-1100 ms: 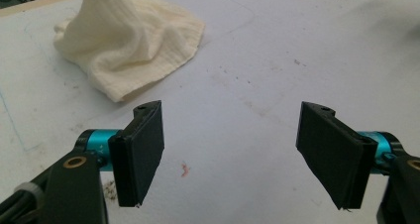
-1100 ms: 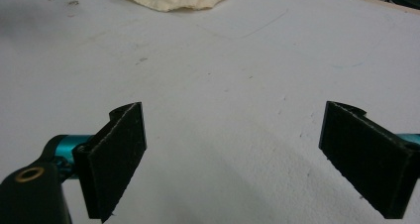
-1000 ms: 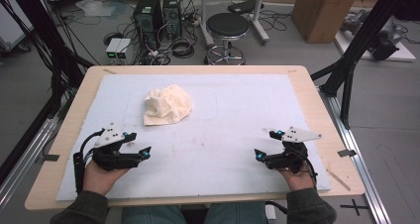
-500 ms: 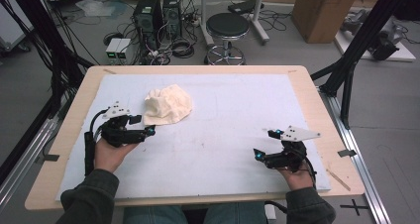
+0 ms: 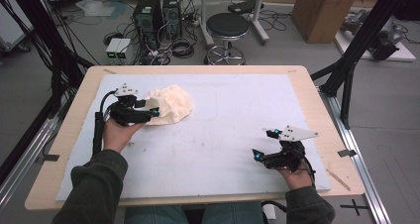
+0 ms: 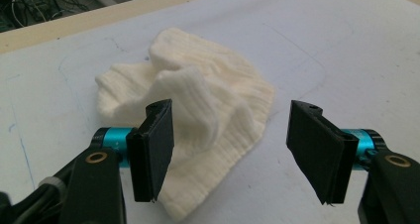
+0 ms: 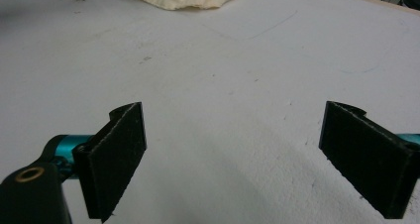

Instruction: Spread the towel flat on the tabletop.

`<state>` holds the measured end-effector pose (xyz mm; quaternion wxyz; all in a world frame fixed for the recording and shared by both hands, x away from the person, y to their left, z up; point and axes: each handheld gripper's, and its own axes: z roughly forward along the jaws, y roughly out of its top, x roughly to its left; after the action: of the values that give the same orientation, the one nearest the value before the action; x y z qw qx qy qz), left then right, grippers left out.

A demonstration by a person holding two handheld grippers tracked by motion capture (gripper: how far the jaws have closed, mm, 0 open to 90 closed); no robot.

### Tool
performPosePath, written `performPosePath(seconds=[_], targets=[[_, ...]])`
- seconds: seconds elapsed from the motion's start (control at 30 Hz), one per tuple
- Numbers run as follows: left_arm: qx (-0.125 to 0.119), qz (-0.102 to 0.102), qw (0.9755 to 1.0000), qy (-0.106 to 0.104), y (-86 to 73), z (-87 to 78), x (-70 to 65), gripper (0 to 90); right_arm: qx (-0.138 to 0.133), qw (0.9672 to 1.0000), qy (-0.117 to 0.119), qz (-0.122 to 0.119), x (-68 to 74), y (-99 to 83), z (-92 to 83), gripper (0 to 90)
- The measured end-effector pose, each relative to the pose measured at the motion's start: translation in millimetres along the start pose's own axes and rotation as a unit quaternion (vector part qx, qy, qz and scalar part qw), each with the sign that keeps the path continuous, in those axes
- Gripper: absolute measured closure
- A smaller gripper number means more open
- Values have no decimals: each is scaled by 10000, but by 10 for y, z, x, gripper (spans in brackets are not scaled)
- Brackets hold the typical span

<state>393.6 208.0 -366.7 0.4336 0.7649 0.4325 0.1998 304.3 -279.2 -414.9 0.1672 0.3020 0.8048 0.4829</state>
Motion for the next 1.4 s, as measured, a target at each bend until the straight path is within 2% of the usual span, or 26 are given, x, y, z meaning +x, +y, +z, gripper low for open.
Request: performPosePath(seconds=[0.03, 0.07, 0.1, 0.17, 0.2, 0.3, 0.33, 0.4, 0.43, 0.47, 0.5, 0.53, 0.6, 0.63, 0.67, 0.77, 0.87, 0.97, 1.07, 1.27, 1.4], targets=[[5, -41, 10000, 21, 22, 39, 20, 352, 8, 10000, 16, 12, 3, 0, 0, 102], [-43, -188, 9998, -33, 38, 91, 58, 352, 15, 10000, 27, -21, -1, 0, 6, 102], [-43, -188, 9998, -33, 38, 91, 58, 352, 15, 10000, 27, -21, -1, 0, 6, 102], [-160, -563, 9982, -123, 35, 178, 129, 354, 38, 10000, 39, -44, -1, -1, 15, 102], [-175, -611, 9980, -44, 32, 218, 149, 358, 50, 10000, 24, -46, 2, -2, 19, 102], [-172, -709, 9973, 22, 25, 287, 174, 355, 48, 10000, 44, -59, 6, -3, 26, 102], [-175, -838, 9963, 35, 20, 366, 191, 355, 48, 10000, 44, -73, 7, -4, 29, 102], [-187, -850, 9962, 82, 21, 410, 191, 359, 52, 9999, 79, -83, 9, -5, 38, 102], [-95, -845, 9962, 169, 39, 498, 191, 361, 72, 9999, 79, -88, 12, -5, 42, 102], [-24, -750, 9968, 284, 49, 544, 178, 372, 81, 9999, 79, -88, 13, -5, 47, 102], [-24, -750, 9968, 284, 49, 544, 178, 396, 81, 9999, 81, -107, 12, -4, 54, 102], [120, -608, 9970, 454, 55, 642, 155, 402, 74, 9999, 81, -123, 9, -3, 59, 102], [280, -593, 9964, 536, 38, 733, 140, 428, 79, 9999, 123, -77, 12, -1, 64, 103], [280, -593, 9964, 536, 38, 733, 140, 437, 51, 9998, 149, -92, 10, 1, 61, 102], [510, -528, 9955, 605, -4, 822, 131, 448, 28, 9998, 168, -70, 14, 4, 55, 103], [697, -565, 9938, 651, -60, 917, 120, 480, -5, 9998, 208, -83, 21, 8, 46, 102], [802, -467, 9931, 719, -82, 960, 103, 523, 0, 9997, 216, -102, 18, 6, 47, 102], [908, -454, 9918, 781, -103, 989, 106, 581, -12, 9997, 231, -96, 20, 6, 49, 102], [923, -401, 9914, 839, -109, 999, 100, 626, -7, 9997, 228, -95, 19, 7, 49, 102], [975, -503, 9902, 868, -96, 980, 115, 754, 19, 9996, 238, -116, 16, 8, 65, 102], [956, -527, 9903, 856, -83, 958, 105, 787, 40, 9997, 222, -135, 18, 7, 67, 102]])
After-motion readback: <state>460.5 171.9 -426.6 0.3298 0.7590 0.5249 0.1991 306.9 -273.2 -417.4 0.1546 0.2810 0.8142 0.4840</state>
